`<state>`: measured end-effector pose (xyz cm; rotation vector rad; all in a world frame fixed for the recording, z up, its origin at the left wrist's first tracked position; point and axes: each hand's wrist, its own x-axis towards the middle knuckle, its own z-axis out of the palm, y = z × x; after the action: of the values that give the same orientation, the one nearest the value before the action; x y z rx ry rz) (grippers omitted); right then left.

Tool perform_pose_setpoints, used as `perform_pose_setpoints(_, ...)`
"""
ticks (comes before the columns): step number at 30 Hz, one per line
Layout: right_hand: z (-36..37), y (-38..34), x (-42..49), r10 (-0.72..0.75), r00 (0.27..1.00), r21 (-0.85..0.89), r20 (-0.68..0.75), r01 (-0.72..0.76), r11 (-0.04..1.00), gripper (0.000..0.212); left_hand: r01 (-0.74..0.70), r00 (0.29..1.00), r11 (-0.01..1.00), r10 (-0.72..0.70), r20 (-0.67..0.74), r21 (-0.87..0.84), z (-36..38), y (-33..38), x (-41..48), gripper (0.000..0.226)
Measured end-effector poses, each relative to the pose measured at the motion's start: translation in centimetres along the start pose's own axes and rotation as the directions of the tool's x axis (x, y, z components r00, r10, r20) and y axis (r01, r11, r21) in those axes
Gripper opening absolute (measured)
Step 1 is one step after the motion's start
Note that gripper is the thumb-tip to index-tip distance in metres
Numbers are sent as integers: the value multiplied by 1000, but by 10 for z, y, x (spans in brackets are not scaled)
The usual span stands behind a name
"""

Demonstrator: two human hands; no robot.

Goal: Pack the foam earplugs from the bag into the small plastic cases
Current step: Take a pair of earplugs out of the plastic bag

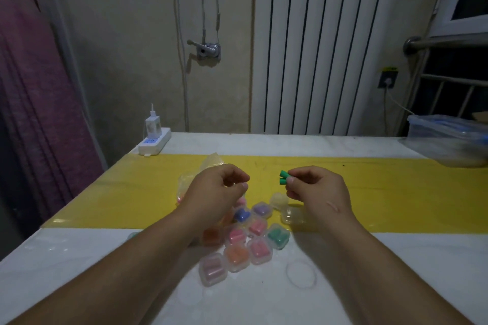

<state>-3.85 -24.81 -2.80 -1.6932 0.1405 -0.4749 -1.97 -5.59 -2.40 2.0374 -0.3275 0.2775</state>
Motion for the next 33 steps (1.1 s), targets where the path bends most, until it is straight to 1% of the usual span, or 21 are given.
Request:
perform_pose_setpoints(2, -3, 1, 2, 15, 1000, 3, -18, -15, 1000, 20, -20, 997, 993, 11, 75, 116, 4, 1, 1, 10)
perform_pose_setpoints(5, -6, 1, 5, 29, 999, 6, -37, -29, 1000, 16, -112, 983, 939, 56, 175, 325, 14, 4, 2, 15)
perform_pose_setpoints(7, -8, 2, 7, 36, 998, 6, -56, -36, 999, 12, -186, 969, 898, 100, 225, 400, 22, 7, 3, 19)
perform_pose_setpoints(10, -11, 3, 10, 49, 996, 11, -80, -48, 999, 12, -296, 940, 827, 163, 300, 478, 34, 16, 7, 28)
perform_pose_setpoints(13, -11, 5, 11, 53, 994, 16, -99, -52, 999, 18, -346, 917, 767, 154, 368, 541, 46, 27, 13, 35)
perform_pose_setpoints(15, -11, 6, 12, 44, 992, 9, -114, -43, 999, 21, -384, 902, 701, 145, 407, 601, 53, 32, 15, 39)
perform_pose_setpoints(17, -11, 6, 12, 32, 991, 4, -128, -32, 999, 22, -413, 885, 633, 109, 453, 655, 59, 34, 15, 44)
perform_pose_setpoints(19, -10, 6, 12, 25, 990, 15, -137, -23, 1000, 23, -418, 875, 601, 65, 479, 682, 63, 33, 15, 50)
perform_pose_setpoints(21, -10, 5, 12, 22, 990, 24, -140, -19, 1000, 23, -405, 881, 621, 70, 467, 671, 65, 31, 15, 51)
perform_pose_setpoints(24, -11, 4, 11, 9, 989, 21, -145, -6, 1000, 19, -359, 908, 718, 122, 401, 597, 60, 30, 16, 46)
perform_pose_setpoints(27, -9, 4, 9, -8, 992, -5, -126, 7, 1000, 17, -238, 947, 872, 109, 303, 428, 44, 29, 16, 40)
perform_pose_setpoints(30, -3, 2, 3, -30, 997, -14, -68, 29, 999, 17, -142, 967, 946, 69, 245, 292, 26, 23, 11, 40)
perform_pose_setpoints(32, 4, 2, -3, -46, 999, -26, -10, 45, 999, 15, -97, 972, 987, 67, 226, 126, 15, 18, 6, 35)
perform_pose_setpoints(33, 7, 2, -6, -48, 998, -37, 26, 49, 998, 15, -95, 972, 993, 77, 221, 73, 9, 17, 2, 31)
